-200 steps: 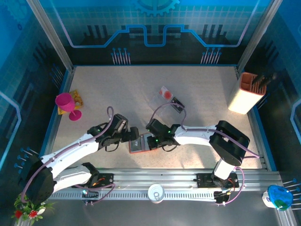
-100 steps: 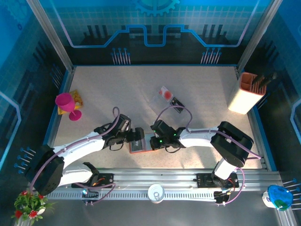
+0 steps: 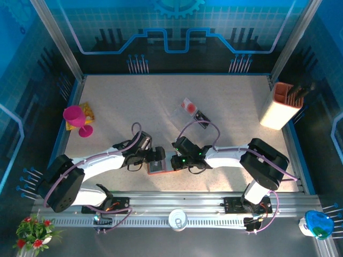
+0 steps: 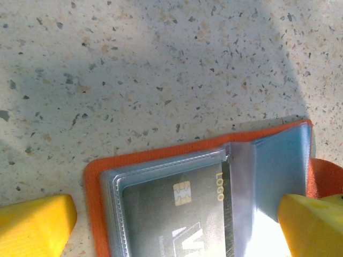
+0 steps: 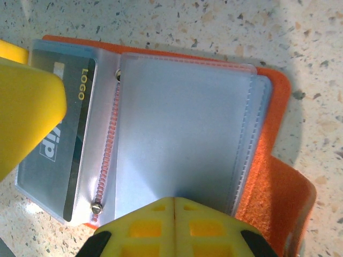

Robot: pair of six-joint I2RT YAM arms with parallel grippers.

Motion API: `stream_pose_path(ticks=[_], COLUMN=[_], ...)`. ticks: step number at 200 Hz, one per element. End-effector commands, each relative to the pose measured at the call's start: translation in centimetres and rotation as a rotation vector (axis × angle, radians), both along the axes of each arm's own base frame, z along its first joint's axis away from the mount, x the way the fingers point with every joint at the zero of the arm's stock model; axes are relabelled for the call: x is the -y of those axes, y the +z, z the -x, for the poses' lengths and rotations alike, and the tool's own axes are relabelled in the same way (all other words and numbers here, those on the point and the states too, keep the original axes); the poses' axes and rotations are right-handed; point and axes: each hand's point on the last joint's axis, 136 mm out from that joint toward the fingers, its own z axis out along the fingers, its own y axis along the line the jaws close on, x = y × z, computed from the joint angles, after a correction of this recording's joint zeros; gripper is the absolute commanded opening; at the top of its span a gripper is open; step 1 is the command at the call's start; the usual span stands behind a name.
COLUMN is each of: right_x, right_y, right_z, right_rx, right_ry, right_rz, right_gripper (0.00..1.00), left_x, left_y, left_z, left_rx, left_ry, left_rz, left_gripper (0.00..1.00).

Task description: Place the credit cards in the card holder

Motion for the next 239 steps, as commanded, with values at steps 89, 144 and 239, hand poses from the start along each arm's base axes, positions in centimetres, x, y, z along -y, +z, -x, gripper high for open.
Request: stream_pose_path(ticks=[89, 144, 239], right_x=[3.5, 3.4, 3.5], right_y=[-4.1, -4.4, -4.7], right_z=[1.5, 1.7, 1.9], right_rx=[-0.091, -0.099, -0.105], right_ry=[-0.044, -0.039, -0.042], right_rz=[0.123, 0.113, 0.096], right_gripper=[0.00, 0.00, 0.00], left_x=[4.0, 4.7, 5.5], left_y=[1.0, 2.3, 6.4], left_z=[-0.7, -0.7, -0.6], left_rx=[0.018, 0.037, 0.134], left_ry=[-0.116, -0.117, -0.049], left_rz=[0.055, 0.071, 0.270], left_gripper=[0.99, 0.99, 0.99])
